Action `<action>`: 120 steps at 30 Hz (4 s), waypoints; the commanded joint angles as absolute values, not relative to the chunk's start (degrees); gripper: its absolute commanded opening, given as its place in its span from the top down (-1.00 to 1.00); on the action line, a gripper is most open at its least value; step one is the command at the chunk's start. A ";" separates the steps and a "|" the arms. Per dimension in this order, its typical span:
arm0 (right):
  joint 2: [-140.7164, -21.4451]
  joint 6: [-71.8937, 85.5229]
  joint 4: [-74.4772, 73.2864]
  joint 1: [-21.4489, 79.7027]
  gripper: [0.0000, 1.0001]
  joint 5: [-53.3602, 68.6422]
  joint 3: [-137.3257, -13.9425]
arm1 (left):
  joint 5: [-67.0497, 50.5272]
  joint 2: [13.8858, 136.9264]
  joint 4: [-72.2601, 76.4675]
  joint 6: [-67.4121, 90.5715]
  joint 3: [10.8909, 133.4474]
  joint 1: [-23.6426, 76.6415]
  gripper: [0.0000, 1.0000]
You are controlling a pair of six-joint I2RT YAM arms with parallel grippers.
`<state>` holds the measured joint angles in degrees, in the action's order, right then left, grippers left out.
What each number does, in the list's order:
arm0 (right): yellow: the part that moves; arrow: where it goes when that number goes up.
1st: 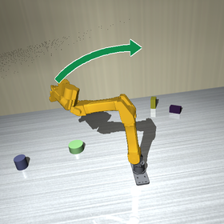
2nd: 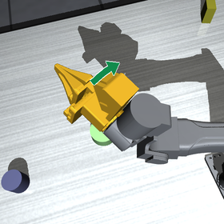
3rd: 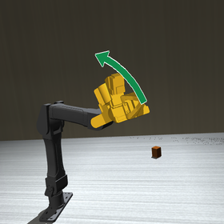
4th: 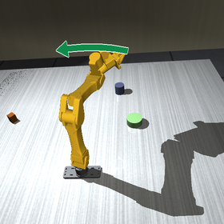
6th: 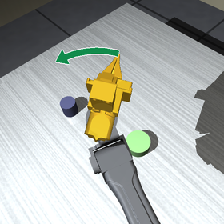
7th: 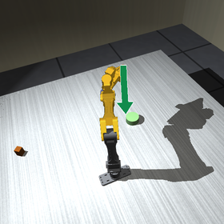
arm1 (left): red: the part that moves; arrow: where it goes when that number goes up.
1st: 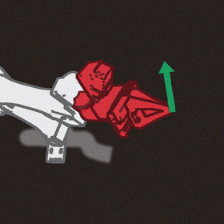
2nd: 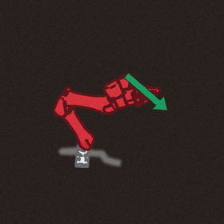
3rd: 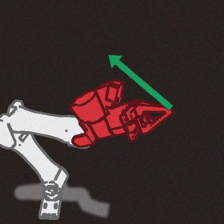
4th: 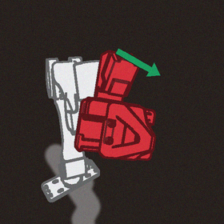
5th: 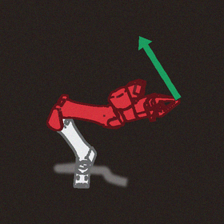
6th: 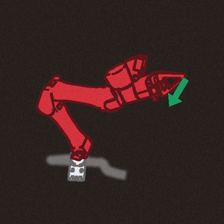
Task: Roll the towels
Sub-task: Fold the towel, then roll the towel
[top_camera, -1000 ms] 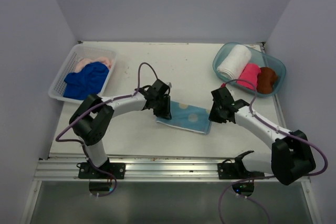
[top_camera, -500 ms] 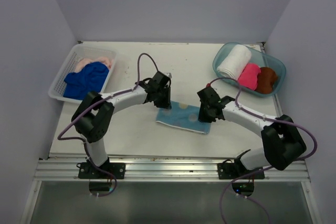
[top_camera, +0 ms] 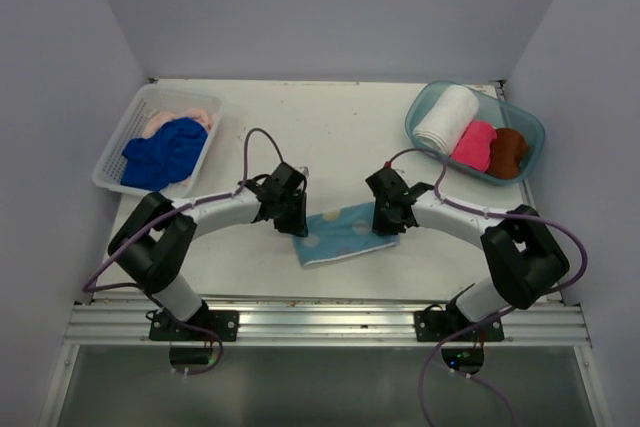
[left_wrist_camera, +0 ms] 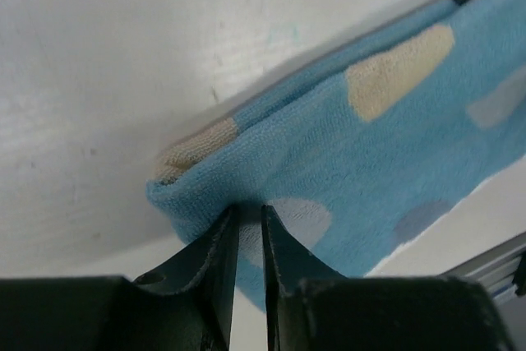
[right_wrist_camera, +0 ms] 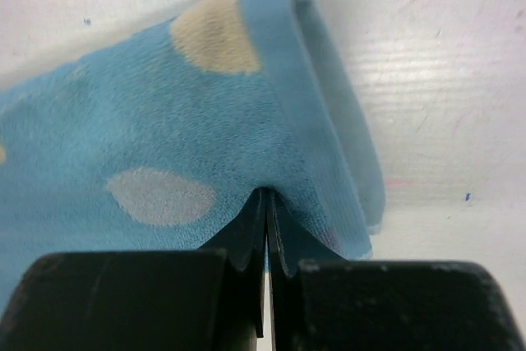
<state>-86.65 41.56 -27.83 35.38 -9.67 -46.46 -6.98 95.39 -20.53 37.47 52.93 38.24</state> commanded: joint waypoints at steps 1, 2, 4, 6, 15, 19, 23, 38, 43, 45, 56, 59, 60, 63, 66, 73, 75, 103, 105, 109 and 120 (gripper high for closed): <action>-89.20 34.74 -30.94 33.14 0.99 -16.43 -51.91 | -8.61 88.44 -22.94 40.59 45.72 41.46 0.56; -90.34 33.76 -30.94 32.79 0.99 -16.44 -53.86 | -8.96 87.72 -22.94 41.21 45.18 42.62 0.56; -95.41 31.22 -31.81 32.35 0.99 -16.35 -58.95 | -9.66 86.66 -23.38 41.83 46.05 46.56 0.54; -99.73 29.98 -34.44 32.34 1.00 -15.82 -68.87 | -10.28 86.66 -25.65 41.14 48.41 48.24 0.53; -90.10 33.30 -36.21 32.96 1.00 -15.12 -64.62 | -7.03 82.61 -29.18 35.07 56.25 43.42 0.46; -83.16 37.60 -36.56 32.87 1.00 -15.29 -56.18 | -10.44 87.17 -28.39 33.05 54.94 42.10 0.52; -78.14 39.81 -35.69 32.87 0.99 -13.72 -49.50 | -14.94 87.19 -24.70 33.13 50.11 42.19 0.54; -101.41 35.95 -24.61 32.96 1.00 -6.41 -60.28 | -15.03 83.23 -18.99 39.81 39.11 42.19 0.54; -111.69 33.14 -28.55 32.52 1.00 -9.75 -72.65 | -13.19 84.90 -18.63 42.98 42.88 42.01 0.53; -113.55 32.26 -30.58 32.52 1.00 -10.54 -75.40 | -12.31 84.12 -20.21 42.72 45.86 42.01 0.53; -89.23 35.68 -29.45 34.80 0.86 -8.62 -63.38 | -10.36 78.05 -22.25 40.52 47.20 41.92 0.55; -83.68 38.84 -28.48 39.97 0.85 -7.74 -58.46 | -13.97 78.84 -19.09 40.43 44.48 41.92 0.59; -82.89 40.67 -28.48 41.47 0.85 -7.65 -57.58 | -14.67 79.27 -18.72 40.26 43.08 41.92 0.61; -81.83 44.10 -27.34 47.27 0.85 -6.43 -53.88 | -13.63 80.33 -18.72 39.82 41.93 41.92 0.61; -83.75 46.31 -26.46 51.67 0.86 -5.89 -51.86 | -12.22 81.82 -17.49 39.46 40.78 41.84 0.61; -93.51 46.67 -26.51 54.67 1.00 -7.89 -50.26 | -13.01 84.29 -16.61 39.46 39.55 41.92 0.69; -93.26 46.41 -28.29 54.75 1.00 -9.49 -51.06 | -12.40 82.45 -18.54 39.11 39.73 41.84 0.68; -87.38 48.96 -29.70 61.52 0.94 -15.82 -52.03 | -9.68 75.42 -21.61 39.55 39.46 41.66 0.61; -85.70 48.69 -30.58 61.52 0.93 -16.78 -51.94 | -9.32 73.93 -22.67 39.20 40.07 41.66 0.59; -82.80 49.13 -32.25 61.52 0.92 -18.02 -50.45 | -9.05 73.13 -22.33 39.37 38.85 41.66 0.56; -82.61 50.45 -27.42 61.52 0.48 -13.62 -46.06 | -11.25 76.63 -16.18 39.20 34.01 41.66 0.29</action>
<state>-82.26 49.17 -29.85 61.47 -14.11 -46.37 -10.33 75.26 -20.14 40.66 34.68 42.00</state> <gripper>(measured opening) 0.248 0.355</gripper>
